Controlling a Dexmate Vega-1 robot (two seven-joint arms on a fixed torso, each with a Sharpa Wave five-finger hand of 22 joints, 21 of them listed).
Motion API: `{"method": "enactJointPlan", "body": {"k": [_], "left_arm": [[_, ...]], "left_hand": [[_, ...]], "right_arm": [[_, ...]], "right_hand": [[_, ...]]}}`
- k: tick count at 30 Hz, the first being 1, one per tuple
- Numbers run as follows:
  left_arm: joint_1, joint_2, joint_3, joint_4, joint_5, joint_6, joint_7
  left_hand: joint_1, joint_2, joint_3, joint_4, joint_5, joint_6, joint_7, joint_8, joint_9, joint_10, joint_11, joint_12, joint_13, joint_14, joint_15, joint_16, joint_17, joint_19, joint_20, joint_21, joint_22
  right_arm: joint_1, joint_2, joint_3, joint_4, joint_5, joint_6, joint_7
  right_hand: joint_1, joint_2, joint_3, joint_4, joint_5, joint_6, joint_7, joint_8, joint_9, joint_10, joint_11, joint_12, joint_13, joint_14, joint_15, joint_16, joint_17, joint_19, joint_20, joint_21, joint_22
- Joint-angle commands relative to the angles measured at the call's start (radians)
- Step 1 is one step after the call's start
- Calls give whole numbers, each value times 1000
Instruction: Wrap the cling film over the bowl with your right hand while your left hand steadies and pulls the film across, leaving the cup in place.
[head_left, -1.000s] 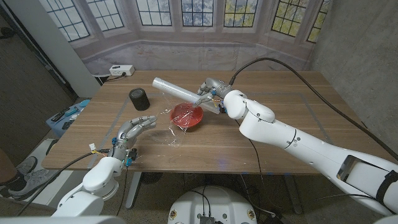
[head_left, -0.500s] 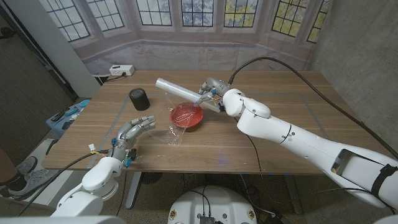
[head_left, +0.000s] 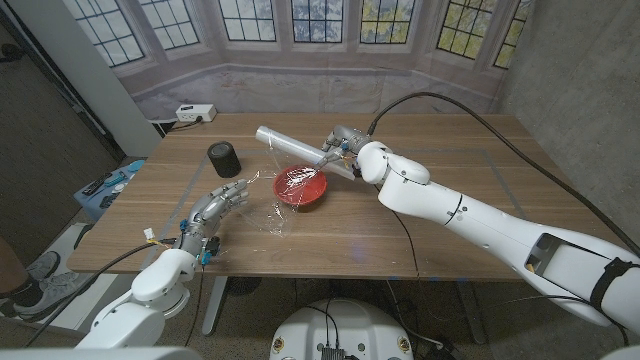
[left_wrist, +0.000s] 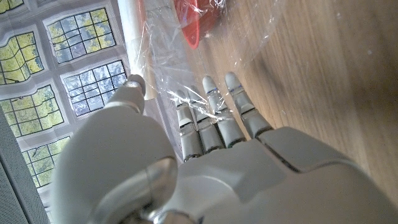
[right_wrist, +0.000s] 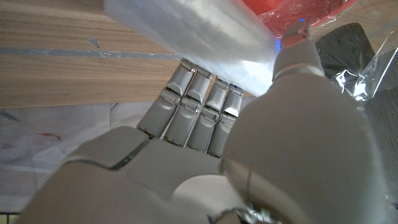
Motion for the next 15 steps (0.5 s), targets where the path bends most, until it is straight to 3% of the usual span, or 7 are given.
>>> {"method": "enactJointPlan", "body": {"k": [1,4,6,9,12,13,15], "left_arm": [[-15,9,-2,7,-16,17,-1],[-19,7,1,6,-15,23,10],[-19,11,1,1,-14,35,17],[-18,14,0,-10,-13,56,37],[-16,23,-2,-24,-5,83,61],[-16,23,-3,-27,-3,90,68],[-17,22,-3,-31,-7,100,75]], "left_hand": [[159,174,3,5,1,3,9,4,0,0,4,-2,1,-5,0,-6,-1,0,4,-4,3],[150,177,10,-2,3,43,16,20,-4,38,-1,9,-8,43,-14,10,-8,34,1,9,2],[138,181,22,-12,4,118,14,44,-8,115,-22,33,-17,114,-43,31,-21,66,-15,23,2],[141,194,41,-28,4,142,13,47,-10,205,-46,66,-12,194,-59,64,-20,102,-24,41,2],[148,199,61,-48,-2,201,-8,65,-10,305,-74,107,2,271,-75,93,-20,128,-30,57,2],[148,199,64,-52,-5,213,-12,67,-10,333,-94,121,9,288,-80,99,-20,132,-31,60,3],[155,202,67,-60,-9,233,-15,72,-10,351,-99,136,20,324,-99,116,-15,141,-38,66,3]], "right_arm": [[25,16,-7,59,21,12,-9],[32,15,-11,74,22,25,-8],[37,18,-14,84,22,26,-8],[45,20,-18,104,22,34,-6],[52,21,-21,118,21,32,-2],[54,20,-22,120,21,34,-1],[55,19,-21,123,21,30,0]], "right_hand": [[215,225,-5,-1,6,41,-31,3,2,3,1,-1,4,10,-65,1,5,3,-36,4,2],[216,225,-5,-1,6,41,-31,3,3,3,1,-1,5,11,-65,1,5,5,-35,5,2],[216,225,-5,-1,6,40,-31,2,3,3,2,-1,5,11,-65,1,5,4,-35,5,2],[216,225,-5,-1,6,42,-30,3,3,2,2,-2,5,11,-65,1,5,5,-35,5,2],[217,226,-5,-1,5,41,-30,2,3,2,2,-2,6,11,-65,1,6,4,-35,5,2],[217,226,-5,-1,5,40,-29,2,3,4,3,-2,5,10,-64,0,6,4,-35,5,2],[217,227,-5,-1,5,41,-30,2,3,2,2,-2,6,10,-64,0,6,4,-35,5,2]]}}
